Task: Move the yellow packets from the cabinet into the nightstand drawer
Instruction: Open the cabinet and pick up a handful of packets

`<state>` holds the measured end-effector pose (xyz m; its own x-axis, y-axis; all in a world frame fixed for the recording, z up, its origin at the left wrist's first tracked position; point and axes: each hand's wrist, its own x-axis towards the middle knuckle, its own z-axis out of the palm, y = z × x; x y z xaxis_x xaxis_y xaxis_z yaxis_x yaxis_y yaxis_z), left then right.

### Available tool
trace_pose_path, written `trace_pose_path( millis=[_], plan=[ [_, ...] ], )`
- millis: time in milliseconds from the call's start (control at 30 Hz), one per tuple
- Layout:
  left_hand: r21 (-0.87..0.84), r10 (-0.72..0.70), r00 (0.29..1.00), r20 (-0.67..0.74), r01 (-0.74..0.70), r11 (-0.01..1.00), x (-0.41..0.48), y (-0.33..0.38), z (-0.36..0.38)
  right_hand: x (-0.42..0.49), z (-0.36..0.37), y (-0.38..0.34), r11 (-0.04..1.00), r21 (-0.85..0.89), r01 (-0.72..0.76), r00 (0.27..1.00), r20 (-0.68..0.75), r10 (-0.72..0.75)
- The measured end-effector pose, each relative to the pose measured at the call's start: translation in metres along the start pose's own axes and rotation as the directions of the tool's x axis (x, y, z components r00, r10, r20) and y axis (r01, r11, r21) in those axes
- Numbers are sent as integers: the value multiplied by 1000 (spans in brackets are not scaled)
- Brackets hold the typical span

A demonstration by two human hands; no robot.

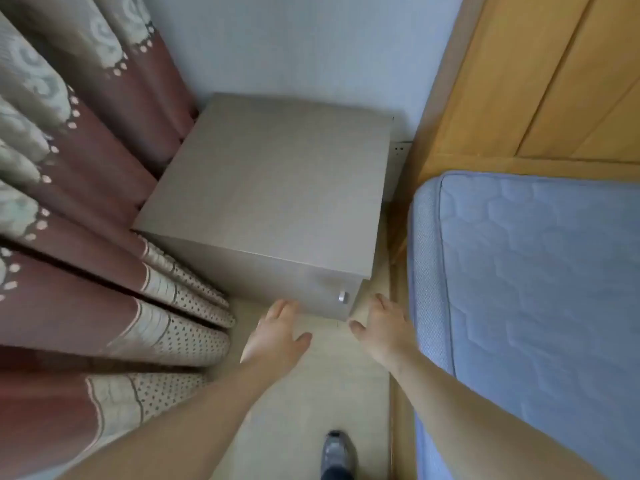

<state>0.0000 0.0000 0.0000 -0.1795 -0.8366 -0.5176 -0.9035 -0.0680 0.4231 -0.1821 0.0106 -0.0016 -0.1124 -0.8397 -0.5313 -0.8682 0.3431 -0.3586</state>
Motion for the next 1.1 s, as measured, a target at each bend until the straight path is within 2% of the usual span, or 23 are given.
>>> trace_pose_path(
  millis=[100,167,233,333,400,567,733,833,1000,1100],
  plan=[
    [-160,-113,994,-7,110,981,22,-1,14,32,16,6,969,236,-73,997,51,63],
    [-224,-175,984,26,176,959,30,0,20,45,24,7,876,477,-76,997,53,58],
    [-296,-212,976,54,219,930,32,-3,28,51,30,4,758,648,-76,997,49,58],
    [-373,-276,959,62,278,885,30,-6,27,57,35,-5,624,779,-65,997,27,70],
    [-414,-301,952,51,294,862,28,-6,25,56,36,-9,585,810,-45,998,16,55],
    [-524,-327,945,29,293,800,26,-5,19,39,25,-8,580,814,-30,999,15,30],
    [-576,-327,943,62,301,760,11,-7,19,13,46,0,773,620,-139,990,73,120],
    [-577,-371,926,71,342,742,-4,-17,22,-9,60,2,862,486,-143,989,93,112],
    [-647,-451,889,83,392,654,-39,-44,29,-37,91,-20,929,347,-129,967,250,41],
    [-613,-499,865,48,420,669,-62,-75,31,-52,123,-52,921,370,-124,929,368,-23]
  ],
)
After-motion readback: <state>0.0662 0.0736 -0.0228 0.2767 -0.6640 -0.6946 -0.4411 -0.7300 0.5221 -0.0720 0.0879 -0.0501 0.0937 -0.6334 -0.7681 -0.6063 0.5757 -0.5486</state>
